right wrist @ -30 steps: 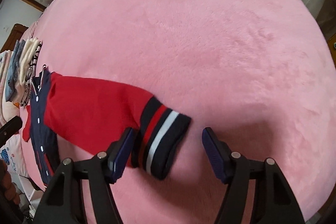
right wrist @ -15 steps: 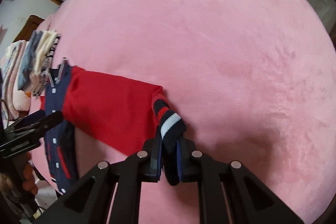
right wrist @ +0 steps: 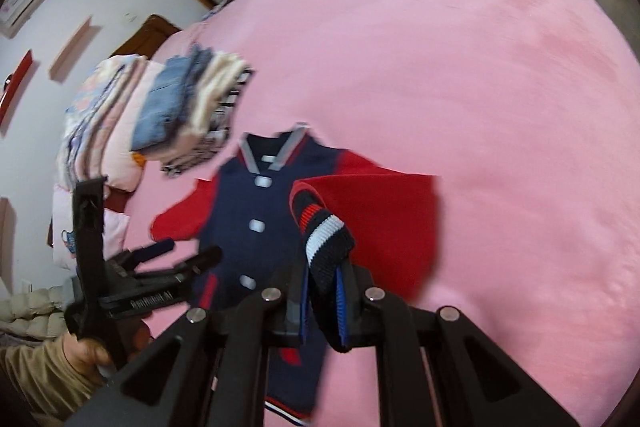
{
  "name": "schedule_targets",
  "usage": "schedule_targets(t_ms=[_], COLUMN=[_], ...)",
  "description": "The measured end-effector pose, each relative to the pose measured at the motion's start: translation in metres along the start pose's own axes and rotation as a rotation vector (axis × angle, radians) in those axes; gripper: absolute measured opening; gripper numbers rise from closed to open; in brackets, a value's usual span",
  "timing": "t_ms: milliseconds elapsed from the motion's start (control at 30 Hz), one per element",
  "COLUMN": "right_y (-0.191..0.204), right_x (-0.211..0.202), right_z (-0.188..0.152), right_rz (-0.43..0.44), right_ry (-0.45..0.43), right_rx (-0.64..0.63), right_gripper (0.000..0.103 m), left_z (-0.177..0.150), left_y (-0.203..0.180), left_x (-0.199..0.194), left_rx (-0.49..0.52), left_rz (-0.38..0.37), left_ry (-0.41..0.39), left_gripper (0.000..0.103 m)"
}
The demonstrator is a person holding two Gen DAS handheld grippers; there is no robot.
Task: Fold large clothes
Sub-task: 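Fold the held red sleeve across the jacket body with the right gripper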
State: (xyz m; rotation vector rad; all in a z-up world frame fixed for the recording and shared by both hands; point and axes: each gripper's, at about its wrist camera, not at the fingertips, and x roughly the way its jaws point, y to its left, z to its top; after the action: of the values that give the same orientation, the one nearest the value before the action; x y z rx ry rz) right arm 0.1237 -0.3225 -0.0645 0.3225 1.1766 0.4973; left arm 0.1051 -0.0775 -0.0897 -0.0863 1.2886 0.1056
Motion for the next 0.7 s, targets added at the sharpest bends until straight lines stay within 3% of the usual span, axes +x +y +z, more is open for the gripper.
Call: schedule_targets(t_ms=[233, 267, 300, 367, 467, 533, 600, 700], right_y=[0.084, 0.089, 0.092, 0.094, 0.088, 0.083, 0.075, 0.063], right_x=[0.092, 0.106, 0.121, 0.139, 0.147, 0.147, 0.147, 0.136], right_z=[0.017, 0.016, 0.016, 0.013, 0.007, 0.001, -0.003, -0.009], right_rz=[0.004, -0.022, -0.051, -0.078, -0.125, -0.157, -0.173, -0.210], right_ry=[0.036, 0.052, 0.071, 0.082, 0.100, 0.119, 0.144, 0.125], right_rx=[-0.044, -0.046, -0.043, -0.024, -0.022, -0.045, -0.031, -0.022], right_gripper=[0.015, 0.019, 0.029, 0.035, 0.035, 0.037, 0.045, 0.045], left_z=[0.011, 0.013, 0.014, 0.017, 0.020, 0.021, 0.022, 0.022], left_y=[0.065, 0.073, 0.077, 0.086, 0.094, 0.093, 0.090, 0.084], left_x=[0.008, 0.013, 0.016, 0.028, 0.046, 0.055, 0.064, 0.077], left_rx=[0.011, 0.017, 0.020, 0.020, 0.013, 0.014, 0.010, -0.012], left_rz=[-0.017, -0.021, -0.023, -0.034, -0.072, -0.096, -0.137, -0.195], left_ry=[-0.018, -0.013, -0.009, 0.007, 0.036, 0.049, 0.065, 0.083], left_gripper=[0.100, 0.100, 0.100, 0.100, 0.100, 0.100, 0.100, 0.100])
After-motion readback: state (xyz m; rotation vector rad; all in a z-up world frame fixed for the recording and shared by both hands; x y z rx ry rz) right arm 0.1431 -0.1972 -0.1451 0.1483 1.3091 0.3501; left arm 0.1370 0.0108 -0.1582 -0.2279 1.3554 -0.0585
